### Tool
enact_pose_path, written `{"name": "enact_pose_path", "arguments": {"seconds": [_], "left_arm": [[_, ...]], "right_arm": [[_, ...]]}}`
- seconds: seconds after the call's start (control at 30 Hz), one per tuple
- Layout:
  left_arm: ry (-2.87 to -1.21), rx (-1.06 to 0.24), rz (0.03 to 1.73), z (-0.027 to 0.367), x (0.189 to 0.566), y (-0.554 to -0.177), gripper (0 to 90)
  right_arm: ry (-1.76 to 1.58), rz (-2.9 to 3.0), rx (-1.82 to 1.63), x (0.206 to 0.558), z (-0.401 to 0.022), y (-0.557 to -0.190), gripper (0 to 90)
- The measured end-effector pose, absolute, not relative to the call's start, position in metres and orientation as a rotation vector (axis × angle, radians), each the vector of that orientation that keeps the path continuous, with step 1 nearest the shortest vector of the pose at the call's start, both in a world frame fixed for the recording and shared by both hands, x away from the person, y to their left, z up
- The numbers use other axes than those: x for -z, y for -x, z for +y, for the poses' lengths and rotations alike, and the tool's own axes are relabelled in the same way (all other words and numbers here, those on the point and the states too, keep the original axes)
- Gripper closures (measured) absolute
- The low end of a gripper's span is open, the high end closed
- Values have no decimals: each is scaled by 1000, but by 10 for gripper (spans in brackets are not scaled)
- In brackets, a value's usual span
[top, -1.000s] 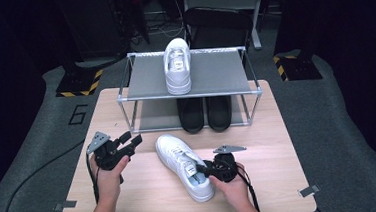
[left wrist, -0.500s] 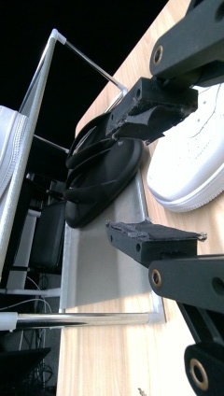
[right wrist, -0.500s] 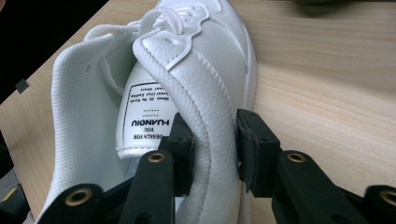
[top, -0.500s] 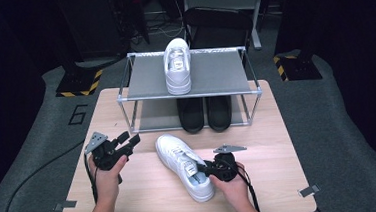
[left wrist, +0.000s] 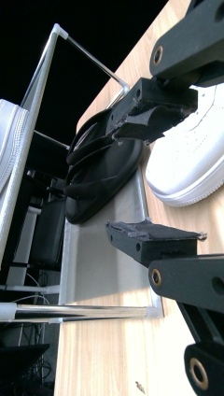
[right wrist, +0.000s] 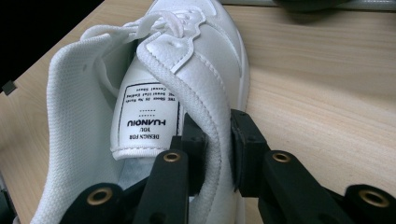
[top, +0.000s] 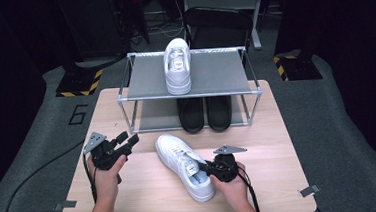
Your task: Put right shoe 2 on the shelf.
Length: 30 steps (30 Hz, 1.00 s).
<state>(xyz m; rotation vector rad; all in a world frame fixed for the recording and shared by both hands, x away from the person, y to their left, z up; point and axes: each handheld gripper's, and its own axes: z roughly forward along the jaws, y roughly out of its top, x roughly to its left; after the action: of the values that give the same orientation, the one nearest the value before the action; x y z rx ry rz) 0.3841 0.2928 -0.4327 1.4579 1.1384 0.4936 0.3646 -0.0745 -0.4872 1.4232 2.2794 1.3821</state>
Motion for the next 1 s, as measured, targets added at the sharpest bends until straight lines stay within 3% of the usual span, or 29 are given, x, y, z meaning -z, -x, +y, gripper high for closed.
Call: {"name": "enact_pose_path", "arguments": {"seconds": [1.0], "left_arm": [[-1447,-498,1154,298,433,-384,470]], "right_arm": [[-1422,2206,-1447,490,-75,-359,796]]}}
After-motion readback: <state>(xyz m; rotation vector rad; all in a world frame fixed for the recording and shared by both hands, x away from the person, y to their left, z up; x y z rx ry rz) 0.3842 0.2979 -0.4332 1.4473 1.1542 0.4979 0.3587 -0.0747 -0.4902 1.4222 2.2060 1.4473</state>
